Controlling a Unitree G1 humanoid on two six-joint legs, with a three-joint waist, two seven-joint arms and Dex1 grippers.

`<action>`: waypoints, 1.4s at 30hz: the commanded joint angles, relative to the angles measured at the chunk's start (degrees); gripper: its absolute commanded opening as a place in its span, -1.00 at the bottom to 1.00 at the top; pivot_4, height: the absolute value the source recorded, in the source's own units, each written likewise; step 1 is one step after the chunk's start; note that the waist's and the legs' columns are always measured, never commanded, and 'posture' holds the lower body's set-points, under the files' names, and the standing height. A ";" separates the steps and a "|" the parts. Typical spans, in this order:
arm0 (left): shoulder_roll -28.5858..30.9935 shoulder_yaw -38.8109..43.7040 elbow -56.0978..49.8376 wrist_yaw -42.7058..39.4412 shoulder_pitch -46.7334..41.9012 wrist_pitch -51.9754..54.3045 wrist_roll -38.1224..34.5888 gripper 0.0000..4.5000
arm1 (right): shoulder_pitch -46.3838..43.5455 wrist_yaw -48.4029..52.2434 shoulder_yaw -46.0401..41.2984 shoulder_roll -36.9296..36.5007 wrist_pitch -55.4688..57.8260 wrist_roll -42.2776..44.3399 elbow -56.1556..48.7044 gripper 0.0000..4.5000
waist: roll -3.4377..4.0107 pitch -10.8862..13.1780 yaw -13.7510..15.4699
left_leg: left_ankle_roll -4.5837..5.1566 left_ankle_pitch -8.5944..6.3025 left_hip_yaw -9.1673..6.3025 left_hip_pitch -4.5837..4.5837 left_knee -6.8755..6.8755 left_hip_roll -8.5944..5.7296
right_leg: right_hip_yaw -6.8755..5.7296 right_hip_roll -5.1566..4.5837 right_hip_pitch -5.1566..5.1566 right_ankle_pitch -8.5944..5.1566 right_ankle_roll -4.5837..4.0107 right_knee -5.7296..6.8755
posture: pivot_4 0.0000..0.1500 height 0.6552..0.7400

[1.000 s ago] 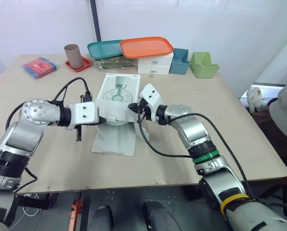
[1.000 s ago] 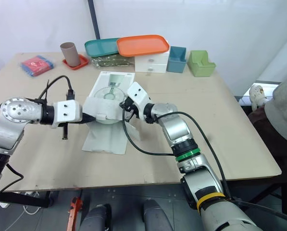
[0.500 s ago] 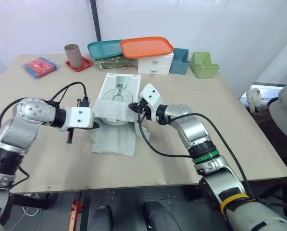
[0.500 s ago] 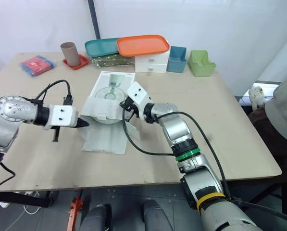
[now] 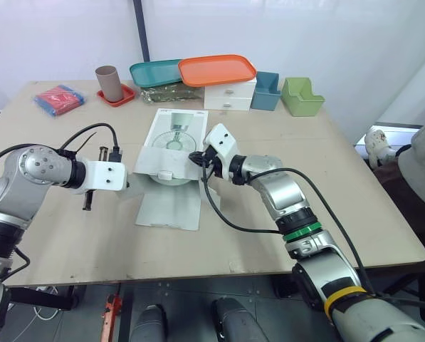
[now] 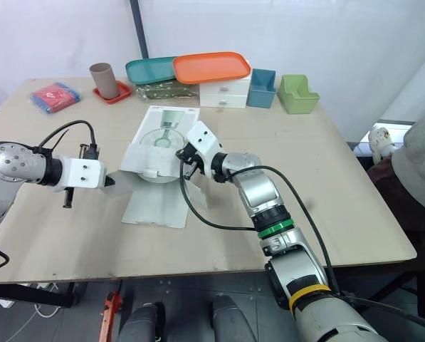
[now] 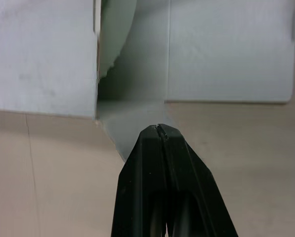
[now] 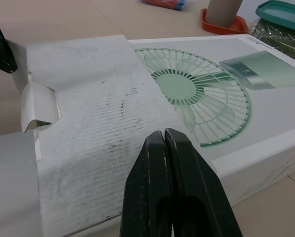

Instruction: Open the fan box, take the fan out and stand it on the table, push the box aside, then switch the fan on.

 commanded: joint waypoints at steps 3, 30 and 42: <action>-0.23 0.85 1.57 2.80 -0.66 -1.29 1.51 -0.97 | -0.15 0.35 0.55 0.05 0.33 -0.46 0.81 -0.99 | 0.00 0.00 0.00 | 0.00 0.00 0.00 0.00 0.01 0.00 | 0.00 0.00 -0.01 0.00 0.00 0.02 | 1.00 1.00; -19.06 1.50 19.00 24.16 -7.42 1.48 5.06 -0.97 | 0.39 1.29 0.76 -2.40 2.24 -0.71 -2.26 -0.99 | -0.03 -0.01 0.18 | 0.01 0.01 -0.10 0.00 0.20 -0.12 | -0.01 -0.03 -0.03 -0.16 0.06 0.48 | 1.00 1.00; -22.67 1.03 23.85 27.40 -10.59 1.31 5.28 -0.97 | 0.80 1.47 1.10 -2.74 3.37 -0.37 -3.84 -0.99 | -0.03 -0.02 0.23 | 0.00 0.01 -0.13 -0.02 0.20 -0.18 | -0.01 -0.07 -0.01 -0.18 0.10 0.49 | 1.00 1.00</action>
